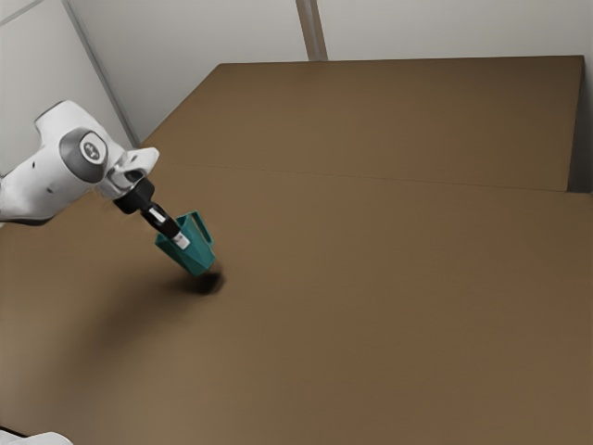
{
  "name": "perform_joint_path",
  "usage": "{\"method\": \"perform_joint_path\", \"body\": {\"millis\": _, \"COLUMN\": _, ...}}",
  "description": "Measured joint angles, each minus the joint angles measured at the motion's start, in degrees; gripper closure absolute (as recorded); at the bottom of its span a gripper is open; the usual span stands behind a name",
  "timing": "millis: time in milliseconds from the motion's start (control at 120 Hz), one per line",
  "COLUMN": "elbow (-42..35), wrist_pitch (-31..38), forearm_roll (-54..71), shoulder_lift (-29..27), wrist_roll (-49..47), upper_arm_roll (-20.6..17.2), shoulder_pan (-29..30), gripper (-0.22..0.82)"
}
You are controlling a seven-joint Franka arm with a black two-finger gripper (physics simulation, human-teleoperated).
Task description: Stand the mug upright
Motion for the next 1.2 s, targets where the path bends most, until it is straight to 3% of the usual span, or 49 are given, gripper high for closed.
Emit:
{"method": "perform_joint_path", "body": {"millis": 375, "elbow": -4.5, "wrist_pitch": 6.2, "forearm_roll": 12.2, "shoulder_lift": -2.7, "wrist_roll": -13.2, "upper_arm_roll": -5.0, "shoulder_pan": -3.8, "gripper": 0.79}}
{"method": "perform_joint_path", "body": {"millis": 517, "elbow": -6.1, "wrist_pitch": 7.3, "forearm_roll": 13.6, "shoulder_lift": -3.4, "wrist_roll": -17.9, "upper_arm_roll": -6.6, "shoulder_pan": -1.9, "gripper": 0.79}}
{"method": "perform_joint_path", "body": {"millis": 692, "elbow": -7.4, "wrist_pitch": 8.5, "forearm_roll": 14.6, "shoulder_lift": -4.1, "wrist_roll": -22.4, "upper_arm_roll": -7.4, "shoulder_pan": 0.8, "gripper": 0.79}}
{"method": "perform_joint_path", "body": {"millis": 1200, "elbow": -8.6, "wrist_pitch": 11.9, "forearm_roll": 16.0, "shoulder_lift": -2.1, "wrist_roll": -31.0, "upper_arm_roll": -9.5, "shoulder_pan": -0.1, "gripper": 0.79}}
